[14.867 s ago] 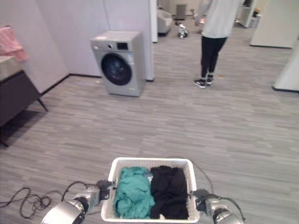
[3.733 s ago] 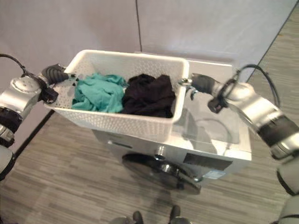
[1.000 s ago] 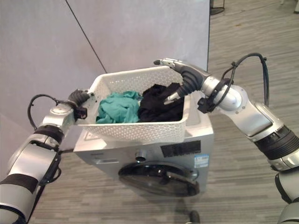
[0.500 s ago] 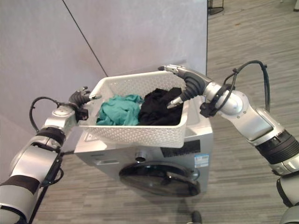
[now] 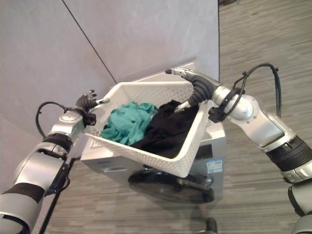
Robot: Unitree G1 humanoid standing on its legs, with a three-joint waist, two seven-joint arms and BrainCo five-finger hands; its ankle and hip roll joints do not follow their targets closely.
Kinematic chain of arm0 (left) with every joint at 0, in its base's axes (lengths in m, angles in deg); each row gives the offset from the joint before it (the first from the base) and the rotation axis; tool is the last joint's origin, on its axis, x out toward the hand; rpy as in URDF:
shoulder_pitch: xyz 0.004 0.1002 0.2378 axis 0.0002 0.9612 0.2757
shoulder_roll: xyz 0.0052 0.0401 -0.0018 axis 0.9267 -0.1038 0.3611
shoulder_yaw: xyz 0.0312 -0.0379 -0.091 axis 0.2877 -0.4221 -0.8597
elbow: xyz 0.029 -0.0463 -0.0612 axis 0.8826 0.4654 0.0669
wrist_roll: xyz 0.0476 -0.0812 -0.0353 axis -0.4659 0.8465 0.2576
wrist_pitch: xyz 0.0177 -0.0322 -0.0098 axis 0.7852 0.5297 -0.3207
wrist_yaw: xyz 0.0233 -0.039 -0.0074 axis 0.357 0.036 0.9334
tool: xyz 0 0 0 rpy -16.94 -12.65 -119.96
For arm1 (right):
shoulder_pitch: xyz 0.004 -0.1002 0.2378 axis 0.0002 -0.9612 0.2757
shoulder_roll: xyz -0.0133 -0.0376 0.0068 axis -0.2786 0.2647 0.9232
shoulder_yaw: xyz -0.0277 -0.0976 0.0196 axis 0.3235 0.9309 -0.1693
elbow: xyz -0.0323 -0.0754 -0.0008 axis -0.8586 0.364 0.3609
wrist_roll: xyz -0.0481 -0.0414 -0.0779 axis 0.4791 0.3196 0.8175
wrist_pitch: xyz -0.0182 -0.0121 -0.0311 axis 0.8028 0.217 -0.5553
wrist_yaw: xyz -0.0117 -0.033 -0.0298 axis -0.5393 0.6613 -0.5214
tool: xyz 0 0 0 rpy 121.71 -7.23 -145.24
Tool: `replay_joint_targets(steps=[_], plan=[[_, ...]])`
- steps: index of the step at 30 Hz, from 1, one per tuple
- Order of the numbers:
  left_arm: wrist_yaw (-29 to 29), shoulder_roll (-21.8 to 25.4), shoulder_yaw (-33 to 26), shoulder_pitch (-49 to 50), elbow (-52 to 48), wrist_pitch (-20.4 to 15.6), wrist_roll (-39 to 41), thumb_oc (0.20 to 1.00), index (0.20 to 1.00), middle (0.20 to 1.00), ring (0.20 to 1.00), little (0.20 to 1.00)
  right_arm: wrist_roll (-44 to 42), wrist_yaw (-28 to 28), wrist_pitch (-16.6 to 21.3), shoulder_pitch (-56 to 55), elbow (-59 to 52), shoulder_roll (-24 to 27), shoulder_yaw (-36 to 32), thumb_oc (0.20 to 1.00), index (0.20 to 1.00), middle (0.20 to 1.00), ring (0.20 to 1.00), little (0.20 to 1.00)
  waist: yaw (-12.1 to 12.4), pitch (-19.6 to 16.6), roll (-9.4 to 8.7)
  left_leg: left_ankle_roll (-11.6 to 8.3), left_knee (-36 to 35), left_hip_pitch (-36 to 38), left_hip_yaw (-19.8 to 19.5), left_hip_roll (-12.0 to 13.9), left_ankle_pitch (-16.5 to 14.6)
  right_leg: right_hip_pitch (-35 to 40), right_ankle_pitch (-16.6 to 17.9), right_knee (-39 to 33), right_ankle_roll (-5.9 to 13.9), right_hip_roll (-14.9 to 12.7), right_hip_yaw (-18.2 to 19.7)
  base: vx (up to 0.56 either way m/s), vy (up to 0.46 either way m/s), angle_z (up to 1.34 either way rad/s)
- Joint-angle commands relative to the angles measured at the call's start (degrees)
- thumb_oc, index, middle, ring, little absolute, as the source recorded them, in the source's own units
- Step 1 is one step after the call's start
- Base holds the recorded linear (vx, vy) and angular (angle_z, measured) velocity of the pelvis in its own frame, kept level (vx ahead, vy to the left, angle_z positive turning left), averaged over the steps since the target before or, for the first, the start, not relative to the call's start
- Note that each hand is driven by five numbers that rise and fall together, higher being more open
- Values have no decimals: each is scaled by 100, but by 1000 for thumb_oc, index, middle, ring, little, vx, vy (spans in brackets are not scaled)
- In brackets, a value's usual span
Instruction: Grab the laundry basket,head to the washer,open it,put in the laundry and shut it.
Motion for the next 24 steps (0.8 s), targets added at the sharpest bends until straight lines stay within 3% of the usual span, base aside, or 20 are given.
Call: replay_joint_targets(steps=[1,12,16,19,24], plan=[[-94,-1100,441,825,622,250,102,1000,1000,1000,1000,1000,222,19,9,646,329,35,-131,1000,1000,1000,1000,1000,10,670,-301,-405,85,-149,-385,296,474,289,-462,36,398,-304,-318,0,0,0],[-239,-1209,698,960,38,260,-111,1000,1000,1000,1000,1000,1542,955,-496,1633,1312,818,1411,1000,1000,1000,1000,1000,104,766,-274,-413,84,-272,-514,281,514,205,-413,36,392,-357,-378,-16,-3,8],[-247,-1152,680,778,-145,273,40,1000,1000,1000,1000,1000,2226,1035,-519,2289,1604,810,1906,1000,1000,1000,1000,1000,161,730,-307,-410,81,-277,-543,296,499,243,-419,36,383,-340,-421,7,-2,2],[-253,-961,677,416,-588,183,652,1000,1000,1000,1000,1000,2585,938,-546,2686,2112,705,2189,1000,1000,1000,1000,1000,245,683,-379,-410,74,-311,-632,301,502,261,-424,36,394,-340,-480,-8,-8,15],[-268,-844,682,317,-930,125,889,1000,1000,1000,1000,1000,2794,866,-546,2838,2593,782,2352,1000,1000,1000,1000,1000,335,624,-455,-399,67,-336,-730,295,496,312,-430,36,406,-352,-587,-20,5,11]])
